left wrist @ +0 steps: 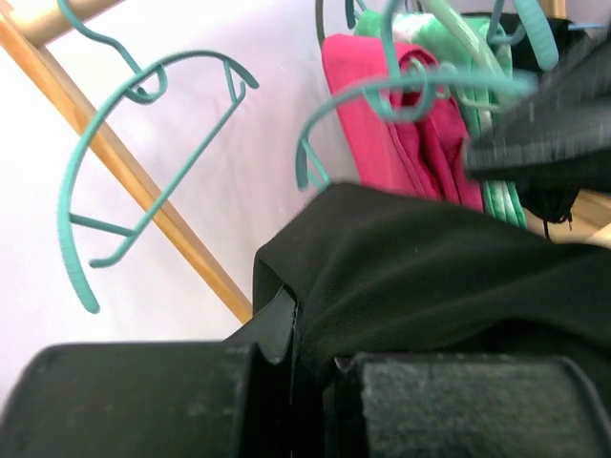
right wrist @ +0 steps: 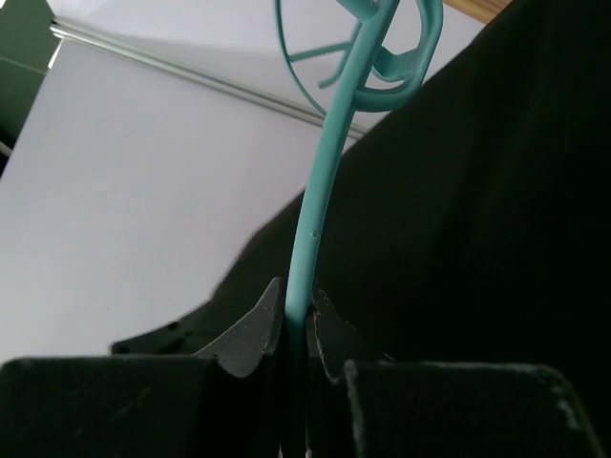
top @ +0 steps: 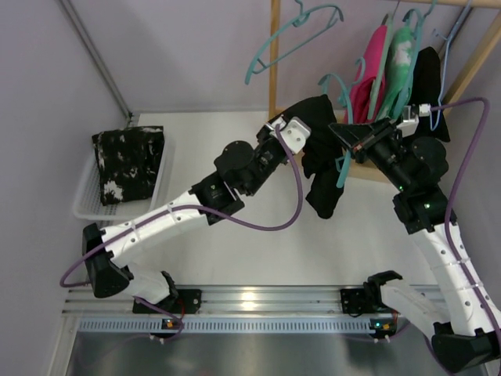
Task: Remove the trousers from the hanger
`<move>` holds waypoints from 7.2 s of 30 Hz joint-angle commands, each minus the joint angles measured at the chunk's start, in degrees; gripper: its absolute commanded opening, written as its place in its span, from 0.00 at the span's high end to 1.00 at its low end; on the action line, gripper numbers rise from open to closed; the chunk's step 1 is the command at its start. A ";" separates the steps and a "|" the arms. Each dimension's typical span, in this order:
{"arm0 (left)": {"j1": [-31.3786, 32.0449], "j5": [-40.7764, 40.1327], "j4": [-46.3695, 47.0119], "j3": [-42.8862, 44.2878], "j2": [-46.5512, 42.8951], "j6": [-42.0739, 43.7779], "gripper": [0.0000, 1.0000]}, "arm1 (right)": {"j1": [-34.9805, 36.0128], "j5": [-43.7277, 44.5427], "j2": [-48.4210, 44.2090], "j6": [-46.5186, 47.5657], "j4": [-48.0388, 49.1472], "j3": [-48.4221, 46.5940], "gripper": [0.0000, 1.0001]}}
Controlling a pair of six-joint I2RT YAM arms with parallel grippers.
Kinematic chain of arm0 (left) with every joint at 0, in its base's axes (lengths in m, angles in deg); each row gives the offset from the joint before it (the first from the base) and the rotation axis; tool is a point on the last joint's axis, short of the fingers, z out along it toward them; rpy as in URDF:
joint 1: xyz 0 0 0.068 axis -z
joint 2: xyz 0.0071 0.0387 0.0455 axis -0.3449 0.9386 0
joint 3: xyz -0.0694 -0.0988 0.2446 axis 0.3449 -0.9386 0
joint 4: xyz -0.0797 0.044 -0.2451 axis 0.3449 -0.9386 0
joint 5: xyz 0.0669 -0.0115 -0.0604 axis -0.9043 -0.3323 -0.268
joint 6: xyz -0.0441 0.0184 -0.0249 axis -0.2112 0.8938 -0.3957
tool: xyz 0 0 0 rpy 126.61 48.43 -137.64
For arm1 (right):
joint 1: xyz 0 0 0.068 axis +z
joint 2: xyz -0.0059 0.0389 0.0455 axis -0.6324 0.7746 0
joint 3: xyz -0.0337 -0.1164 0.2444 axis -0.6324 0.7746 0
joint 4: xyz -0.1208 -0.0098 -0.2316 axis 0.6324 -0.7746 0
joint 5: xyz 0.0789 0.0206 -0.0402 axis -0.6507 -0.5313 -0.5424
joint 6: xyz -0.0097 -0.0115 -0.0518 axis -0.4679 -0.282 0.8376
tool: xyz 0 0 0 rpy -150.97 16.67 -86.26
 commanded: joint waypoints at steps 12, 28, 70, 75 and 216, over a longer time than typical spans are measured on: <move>-0.37 -2.60 -0.23 24.53 -0.68 3.36 1.00 | 3.47 0.52 -3.48 10.73 2.49 8.92 1.00; -1.95 -2.34 1.26 40.19 2.14 8.98 1.00 | 4.44 1.31 -4.09 19.17 -0.32 16.13 1.00; -24.02 -9.19 10.49 43.36 -4.63 38.07 1.00 | 5.85 -3.08 -3.48 24.79 -1.20 21.50 1.00; -26.47 -9.37 8.83 43.79 -3.50 39.58 1.00 | 6.02 -3.08 -3.21 24.89 -0.85 21.14 1.00; -40.63 44.52 -33.36 6.09 -20.54 -28.19 0.18 | 8.92 21.60 22.00 22.33 -0.66 -30.59 1.00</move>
